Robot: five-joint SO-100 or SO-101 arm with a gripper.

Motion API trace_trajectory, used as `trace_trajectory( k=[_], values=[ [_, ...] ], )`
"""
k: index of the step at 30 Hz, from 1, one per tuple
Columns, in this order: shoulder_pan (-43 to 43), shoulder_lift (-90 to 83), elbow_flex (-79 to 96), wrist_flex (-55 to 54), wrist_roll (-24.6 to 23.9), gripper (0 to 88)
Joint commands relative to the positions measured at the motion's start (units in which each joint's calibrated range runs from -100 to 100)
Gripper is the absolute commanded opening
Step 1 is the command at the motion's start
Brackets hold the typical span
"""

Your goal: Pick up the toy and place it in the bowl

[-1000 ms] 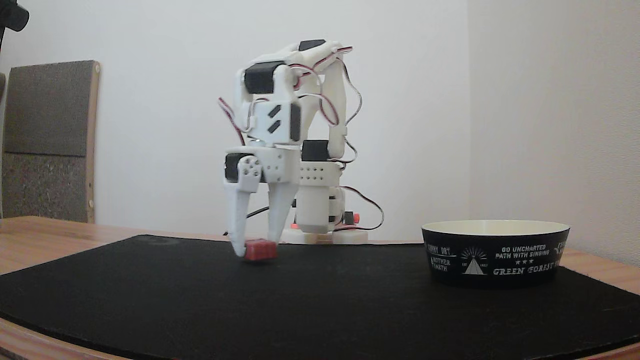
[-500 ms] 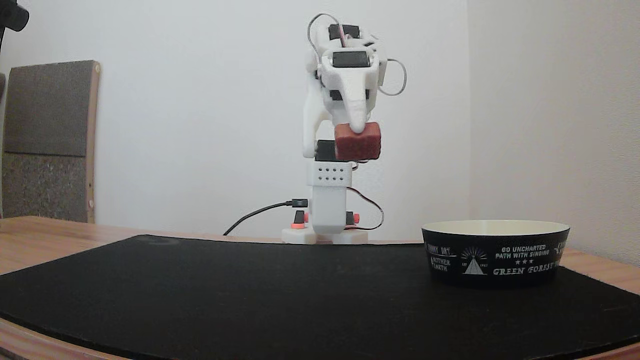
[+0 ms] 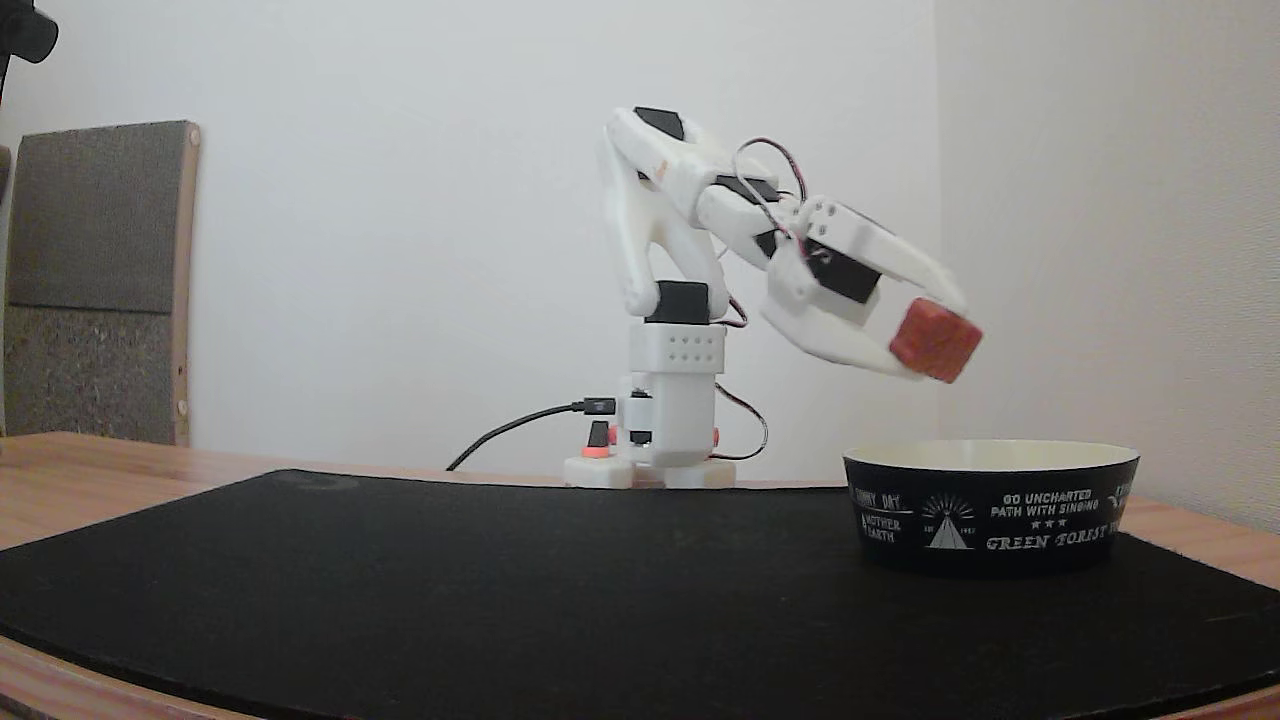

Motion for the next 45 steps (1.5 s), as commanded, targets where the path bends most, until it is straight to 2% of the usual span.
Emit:
trace_trajectory(
  k=[1,4,11,13,14,15,17,19,20,22,23,24,28,33,35,45],
  values=[
    [-0.5,-1.6,-1.1,-1.2,0.0,21.3],
    [-0.5,-1.6,-1.1,0.6,0.1,27.3],
    [5.6,-7.0,-1.2,1.8,-0.3,24.9],
    [8.8,-11.8,-0.5,3.3,-0.4,18.7],
    [11.0,-15.1,0.0,5.5,-0.4,12.6],
    [15.2,-20.9,1.7,11.0,-0.4,0.9],
    [18.8,-26.8,5.0,18.2,-0.4,3.8],
    [20.6,-32.3,8.9,25.0,-0.4,2.4],
    [20.8,-37.3,12.5,31.1,-1.6,2.1],
    [20.8,-41.9,14.8,36.2,-5.2,2.2],
    [20.7,-44.2,15.8,39.2,-7.6,2.2],
    [20.6,-47.6,17.2,45.0,-12.0,2.2],
    [20.6,-51.9,17.6,54.6,-14.2,2.2],
    [20.5,-59.9,23.7,55.2,-14.0,2.2],
    [20.6,-69.1,29.7,56.2,-13.8,2.2],
    [20.7,-68.8,29.0,58.1,-14.2,2.2]
  ],
)
